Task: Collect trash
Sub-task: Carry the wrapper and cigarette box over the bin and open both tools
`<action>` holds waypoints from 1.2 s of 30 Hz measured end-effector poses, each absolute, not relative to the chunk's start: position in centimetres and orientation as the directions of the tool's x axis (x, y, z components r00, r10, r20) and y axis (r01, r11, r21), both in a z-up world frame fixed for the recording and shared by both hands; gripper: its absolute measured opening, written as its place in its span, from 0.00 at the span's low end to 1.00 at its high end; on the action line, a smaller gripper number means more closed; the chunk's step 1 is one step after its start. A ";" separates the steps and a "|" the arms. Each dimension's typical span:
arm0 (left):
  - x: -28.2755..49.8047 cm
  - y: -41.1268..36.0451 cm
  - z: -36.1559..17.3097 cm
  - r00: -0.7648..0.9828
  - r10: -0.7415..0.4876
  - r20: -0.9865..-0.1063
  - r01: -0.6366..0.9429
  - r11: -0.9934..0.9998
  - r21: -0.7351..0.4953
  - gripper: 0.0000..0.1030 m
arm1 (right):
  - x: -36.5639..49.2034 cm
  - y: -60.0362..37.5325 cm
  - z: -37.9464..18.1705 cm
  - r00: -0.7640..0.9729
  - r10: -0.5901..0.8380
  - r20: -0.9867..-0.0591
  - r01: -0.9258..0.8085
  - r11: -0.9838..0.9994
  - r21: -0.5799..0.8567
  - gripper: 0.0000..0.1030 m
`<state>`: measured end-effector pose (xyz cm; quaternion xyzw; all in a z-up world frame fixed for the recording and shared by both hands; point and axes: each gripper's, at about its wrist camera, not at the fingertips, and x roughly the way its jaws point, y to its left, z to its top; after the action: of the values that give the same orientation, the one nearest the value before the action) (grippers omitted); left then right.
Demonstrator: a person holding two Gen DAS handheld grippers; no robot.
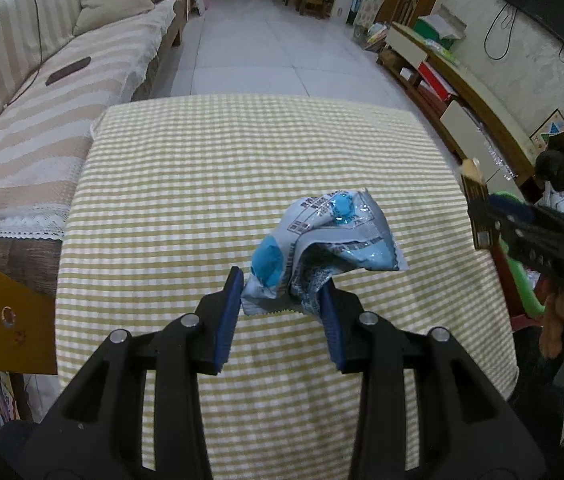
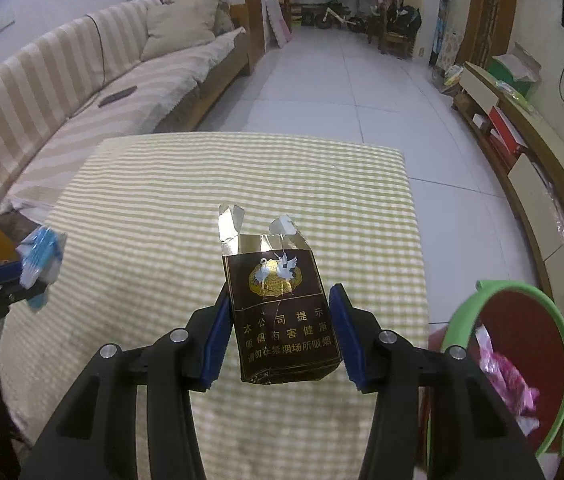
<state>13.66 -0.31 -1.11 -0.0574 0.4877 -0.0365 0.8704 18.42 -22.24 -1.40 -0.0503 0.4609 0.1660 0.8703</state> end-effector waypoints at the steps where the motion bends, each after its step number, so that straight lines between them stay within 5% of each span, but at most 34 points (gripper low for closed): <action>1: 13.5 -0.4 -0.8 0.526 -0.122 -0.842 0.010 0.990 -0.138 0.35 | 17.8 -22.3 -1.0 0.523 0.247 -0.816 -0.332 0.941 0.073 0.45; 36: 10.0 -7.9 7.4 0.641 -0.181 -0.746 0.165 0.982 -0.096 0.35 | 8.6 -29.5 6.8 0.688 0.275 -0.672 -0.210 0.961 0.179 0.45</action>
<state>9.98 -7.90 7.40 -0.0096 0.4126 -0.0954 0.9059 8.61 -29.51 6.83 0.0437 0.3724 0.1324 0.9175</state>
